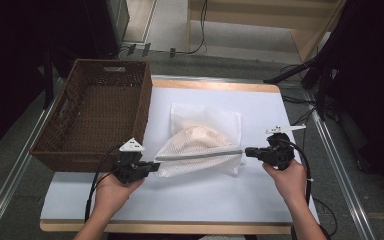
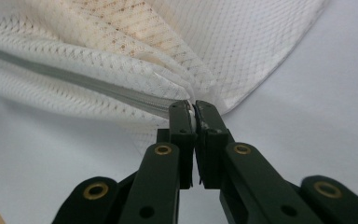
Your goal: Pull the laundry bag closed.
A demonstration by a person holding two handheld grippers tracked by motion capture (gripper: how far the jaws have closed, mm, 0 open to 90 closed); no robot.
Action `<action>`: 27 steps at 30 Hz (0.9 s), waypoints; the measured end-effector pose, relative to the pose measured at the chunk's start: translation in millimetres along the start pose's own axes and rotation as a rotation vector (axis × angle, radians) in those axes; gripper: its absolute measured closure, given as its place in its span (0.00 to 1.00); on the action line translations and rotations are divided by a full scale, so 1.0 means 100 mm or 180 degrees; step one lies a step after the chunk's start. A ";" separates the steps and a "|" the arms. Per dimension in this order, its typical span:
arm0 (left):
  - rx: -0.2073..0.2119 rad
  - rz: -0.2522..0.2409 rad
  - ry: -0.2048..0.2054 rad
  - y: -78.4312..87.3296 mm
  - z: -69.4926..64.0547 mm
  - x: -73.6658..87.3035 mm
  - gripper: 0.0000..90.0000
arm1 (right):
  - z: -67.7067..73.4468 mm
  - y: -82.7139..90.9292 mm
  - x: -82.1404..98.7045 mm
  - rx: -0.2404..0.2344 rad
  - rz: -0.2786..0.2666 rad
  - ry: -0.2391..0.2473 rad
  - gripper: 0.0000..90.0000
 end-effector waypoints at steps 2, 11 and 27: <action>0.0085 0.0010 0.0035 -0.04 0.00 0.01 0.99 | -0.01 0.02 -0.01 0.0014 -0.0008 -0.0007 0.97; 0.0158 0.0091 0.0002 -0.09 -0.01 0.06 0.82 | -0.04 -0.01 0.02 -0.0118 0.0019 -0.0001 0.95; 0.0172 -0.0111 -0.0192 0.21 -0.03 0.25 0.40 | -0.19 0.09 0.07 0.0093 -0.0388 0.0249 0.51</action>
Point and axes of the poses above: each handheld gripper's, and its own axes: y roughly backward along the jaws, x roughly out of its underside, z roughly to its left, the point moved 1 cm from there along -y, roughly forward along the jaws, and after that the axes turned 6 degrees about z, right-handed, at the moved point
